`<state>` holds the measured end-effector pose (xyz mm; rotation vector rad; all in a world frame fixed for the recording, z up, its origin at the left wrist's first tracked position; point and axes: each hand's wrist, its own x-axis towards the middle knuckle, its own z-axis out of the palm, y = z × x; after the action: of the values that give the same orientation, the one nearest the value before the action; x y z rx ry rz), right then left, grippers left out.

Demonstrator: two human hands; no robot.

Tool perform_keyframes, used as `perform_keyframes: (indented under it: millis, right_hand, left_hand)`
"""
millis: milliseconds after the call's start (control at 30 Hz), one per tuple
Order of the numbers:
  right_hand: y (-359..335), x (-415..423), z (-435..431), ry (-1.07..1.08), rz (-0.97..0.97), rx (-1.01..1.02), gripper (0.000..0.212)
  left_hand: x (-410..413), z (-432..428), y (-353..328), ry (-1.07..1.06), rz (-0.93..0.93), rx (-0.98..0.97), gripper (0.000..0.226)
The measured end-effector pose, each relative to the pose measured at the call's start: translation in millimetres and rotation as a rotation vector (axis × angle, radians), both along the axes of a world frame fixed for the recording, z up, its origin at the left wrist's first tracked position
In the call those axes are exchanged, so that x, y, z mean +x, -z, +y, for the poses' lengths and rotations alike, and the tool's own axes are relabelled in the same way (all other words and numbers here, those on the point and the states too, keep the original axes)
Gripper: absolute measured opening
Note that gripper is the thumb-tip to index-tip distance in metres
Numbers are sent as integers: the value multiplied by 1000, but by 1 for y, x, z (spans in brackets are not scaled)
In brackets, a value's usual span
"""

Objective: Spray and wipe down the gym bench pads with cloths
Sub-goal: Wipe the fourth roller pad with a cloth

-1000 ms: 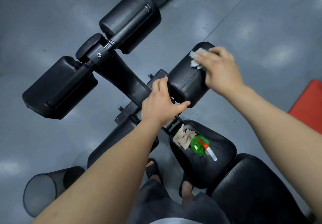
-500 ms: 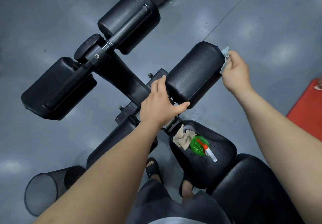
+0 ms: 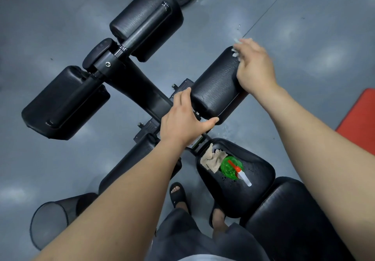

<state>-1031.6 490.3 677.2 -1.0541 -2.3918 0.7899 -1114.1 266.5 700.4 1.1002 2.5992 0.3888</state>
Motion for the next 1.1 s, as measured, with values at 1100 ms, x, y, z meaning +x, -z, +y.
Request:
perform_keyframes:
  millis: [1100]
  right_hand:
    - [4, 32, -61, -617, -36, 366, 55]
  left_hand:
    - [1, 0, -1, 5, -25, 10, 111]
